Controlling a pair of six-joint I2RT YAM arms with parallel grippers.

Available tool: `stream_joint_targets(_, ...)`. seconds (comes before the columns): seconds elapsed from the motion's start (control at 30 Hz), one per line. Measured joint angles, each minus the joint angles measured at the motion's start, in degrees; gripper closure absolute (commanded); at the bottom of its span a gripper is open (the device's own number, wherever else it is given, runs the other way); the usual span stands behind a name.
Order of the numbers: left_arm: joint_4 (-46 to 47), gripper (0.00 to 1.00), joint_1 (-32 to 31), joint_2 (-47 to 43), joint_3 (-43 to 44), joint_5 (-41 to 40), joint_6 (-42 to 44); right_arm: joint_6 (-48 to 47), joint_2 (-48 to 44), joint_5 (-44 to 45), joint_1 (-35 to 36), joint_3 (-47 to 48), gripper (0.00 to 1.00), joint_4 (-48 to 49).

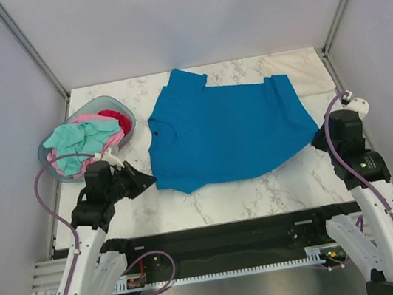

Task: Fold and stack the t-shirts
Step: Flatten the tshirt out

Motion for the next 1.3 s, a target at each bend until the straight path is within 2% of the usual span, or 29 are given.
stream_joint_targets(0.1, -0.90, 0.98, -0.04, 0.22, -3.32, 0.83, -0.66, 5.38, -1.99, -0.13, -0.02, -4.98, 1.00, -3.39)
stream_joint_targets(0.23, -0.42, 0.98, -0.04, 2.25, -3.21, 1.99, -0.74, 10.73, -3.30, -0.11, -0.02, -8.52, 1.00, -7.15)
stream_joint_targets(0.5, -0.66, 0.98, -0.04, 4.66, -0.72, 3.45, -0.72, 15.52, -5.68, 1.18, -0.02, -7.93, 1.00, -8.68)
stream_joint_targets(0.77, -4.13, 0.98, -0.04, 3.80, 7.82, 1.88, -0.39, 14.34, -7.06, 1.55, -0.02, -3.34, 1.00, -9.73)
stream_joint_targets(0.87, -7.32, 0.98, -0.04, 4.92, 16.52, 0.02, 0.13, 12.41, -5.53, -0.09, -0.02, 4.04, 1.00, -9.07)
stream_joint_targets(1.17, -9.29, 0.98, -0.04, 10.80, 58.62, -4.11, 0.92, 8.81, 1.01, -5.16, -0.02, 34.21, 1.00, -5.29)
stream_joint_targets(1.3, -10.32, 0.98, -0.04, 10.54, 72.46, -5.75, 0.66, 8.79, -0.04, -6.75, -0.02, 44.26, 1.00, -6.14)
